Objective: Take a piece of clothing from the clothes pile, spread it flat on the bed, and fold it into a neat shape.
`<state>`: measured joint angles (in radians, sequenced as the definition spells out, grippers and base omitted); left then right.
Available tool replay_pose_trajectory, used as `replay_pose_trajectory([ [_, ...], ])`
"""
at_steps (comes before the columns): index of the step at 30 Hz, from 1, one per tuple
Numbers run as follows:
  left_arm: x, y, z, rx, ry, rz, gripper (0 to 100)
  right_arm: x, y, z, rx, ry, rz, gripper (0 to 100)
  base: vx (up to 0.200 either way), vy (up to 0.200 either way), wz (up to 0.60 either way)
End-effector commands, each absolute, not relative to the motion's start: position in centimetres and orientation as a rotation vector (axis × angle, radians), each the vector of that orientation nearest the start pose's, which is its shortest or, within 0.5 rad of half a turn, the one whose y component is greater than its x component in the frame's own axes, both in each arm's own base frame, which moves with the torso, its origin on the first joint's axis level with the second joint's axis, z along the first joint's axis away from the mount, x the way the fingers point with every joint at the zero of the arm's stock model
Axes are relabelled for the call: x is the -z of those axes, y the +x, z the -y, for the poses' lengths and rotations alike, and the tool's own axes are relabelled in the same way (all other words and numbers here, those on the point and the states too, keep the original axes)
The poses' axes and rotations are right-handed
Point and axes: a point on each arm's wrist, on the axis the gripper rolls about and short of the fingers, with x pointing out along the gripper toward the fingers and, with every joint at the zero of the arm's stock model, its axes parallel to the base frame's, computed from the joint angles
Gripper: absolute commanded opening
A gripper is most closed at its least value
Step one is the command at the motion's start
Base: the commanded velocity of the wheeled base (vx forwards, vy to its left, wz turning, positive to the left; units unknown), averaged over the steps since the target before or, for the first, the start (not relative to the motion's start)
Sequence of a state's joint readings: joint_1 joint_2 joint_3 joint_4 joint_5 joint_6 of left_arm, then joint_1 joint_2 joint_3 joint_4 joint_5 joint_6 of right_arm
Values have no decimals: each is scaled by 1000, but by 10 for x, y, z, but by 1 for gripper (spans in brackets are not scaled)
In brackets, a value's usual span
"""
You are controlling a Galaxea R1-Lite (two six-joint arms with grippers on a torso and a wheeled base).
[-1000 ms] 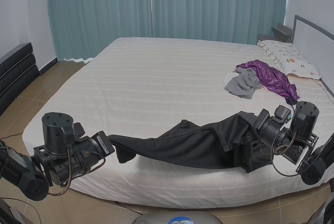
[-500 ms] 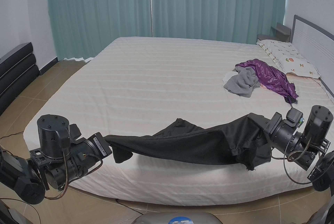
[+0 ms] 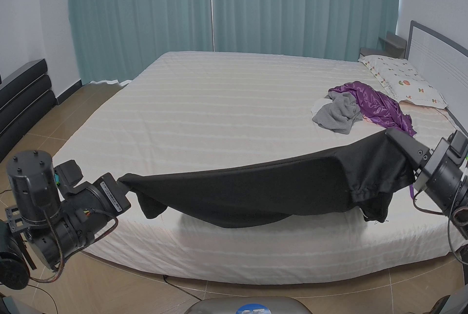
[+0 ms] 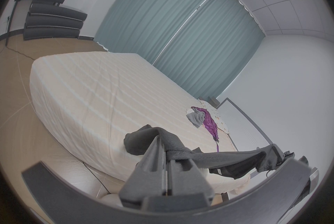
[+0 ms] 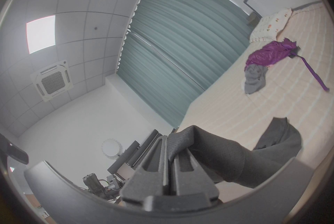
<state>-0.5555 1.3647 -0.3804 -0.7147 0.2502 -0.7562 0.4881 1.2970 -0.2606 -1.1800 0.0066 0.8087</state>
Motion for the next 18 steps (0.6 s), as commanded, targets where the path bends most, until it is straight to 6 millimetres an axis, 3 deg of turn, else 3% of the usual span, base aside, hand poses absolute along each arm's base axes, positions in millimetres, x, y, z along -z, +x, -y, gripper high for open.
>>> replay_pose_trajectory([
  [1, -208, 158, 92, 227, -656, -248, 0, -228, 150, -80, -568, 832, 33, 0, 0, 0, 0],
  [3, -214, 161, 94, 230, -656, -249, 0, -229, 157, -84, -555, 825, 6, 0, 0, 0, 0],
  [7, -224, 189, 108, 218, -655, -256, 0, -240, 193, -92, -515, 817, 9, 0, 0, 0, 0],
  [8, -222, 205, 114, 196, -649, -265, 0, -240, 210, -96, -492, 814, 6, 0, 0, 0, 0],
  [13, -226, 253, 123, 145, -660, -253, 0, -227, 260, -103, -404, 770, -27, 0, 0, 0, 0],
  [18, -224, 286, 130, 131, -662, -251, 0, -216, 294, -101, -348, 764, -31, 0, 200, 0, 0],
])
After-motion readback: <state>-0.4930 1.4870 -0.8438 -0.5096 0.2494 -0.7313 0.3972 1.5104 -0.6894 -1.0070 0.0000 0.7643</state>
